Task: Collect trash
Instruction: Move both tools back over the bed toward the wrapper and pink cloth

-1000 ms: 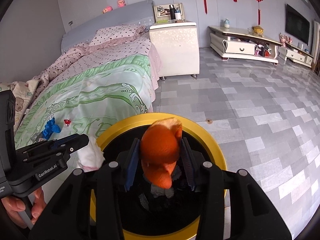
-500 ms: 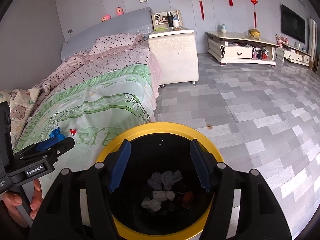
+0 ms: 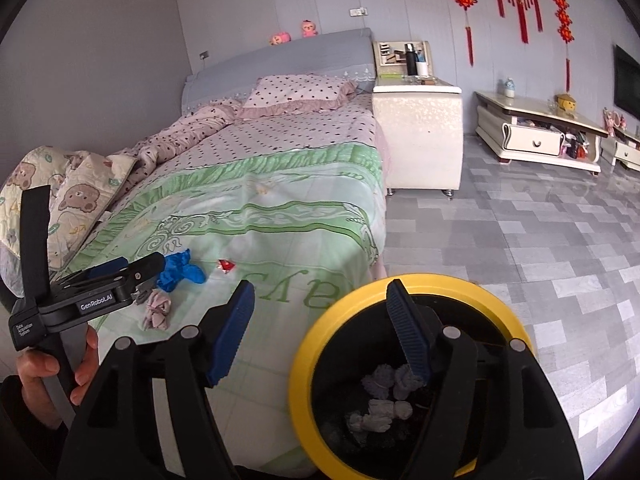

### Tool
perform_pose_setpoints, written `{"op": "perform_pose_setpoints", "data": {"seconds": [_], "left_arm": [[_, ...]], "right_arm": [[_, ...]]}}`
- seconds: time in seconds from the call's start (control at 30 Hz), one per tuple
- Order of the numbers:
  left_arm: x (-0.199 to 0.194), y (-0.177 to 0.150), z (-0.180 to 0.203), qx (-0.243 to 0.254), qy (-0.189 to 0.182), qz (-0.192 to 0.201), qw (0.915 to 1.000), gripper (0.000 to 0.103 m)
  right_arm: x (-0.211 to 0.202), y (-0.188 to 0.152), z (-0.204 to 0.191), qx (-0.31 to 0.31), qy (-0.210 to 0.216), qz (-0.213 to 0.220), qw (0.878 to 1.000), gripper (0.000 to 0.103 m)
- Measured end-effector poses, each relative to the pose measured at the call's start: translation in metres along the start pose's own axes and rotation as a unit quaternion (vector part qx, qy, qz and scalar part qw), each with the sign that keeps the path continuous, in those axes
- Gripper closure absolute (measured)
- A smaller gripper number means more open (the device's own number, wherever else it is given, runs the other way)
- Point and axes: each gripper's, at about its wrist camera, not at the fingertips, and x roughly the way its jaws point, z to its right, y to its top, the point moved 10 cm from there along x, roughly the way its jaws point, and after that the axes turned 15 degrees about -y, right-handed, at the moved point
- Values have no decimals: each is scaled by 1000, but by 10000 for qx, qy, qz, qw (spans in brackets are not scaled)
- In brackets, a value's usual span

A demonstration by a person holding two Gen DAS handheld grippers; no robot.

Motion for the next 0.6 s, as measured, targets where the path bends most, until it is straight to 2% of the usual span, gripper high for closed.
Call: {"op": "perform_pose_setpoints", "data": {"seconds": [0.2,0.33,0.6], "left_arm": [[-21,4,-60,-299,334,156,9989,14],[-32,5,-100,-263,642,215,9974,14],[-38,-3,-175,-537,973,117,9937,14]], "right_arm": [[4,5,-63,-196,390,26,9990,34],[9,3,-105,-307,626,9,9976,34],[35,-13,-184,-570,1026,-239,9928,34]]}}
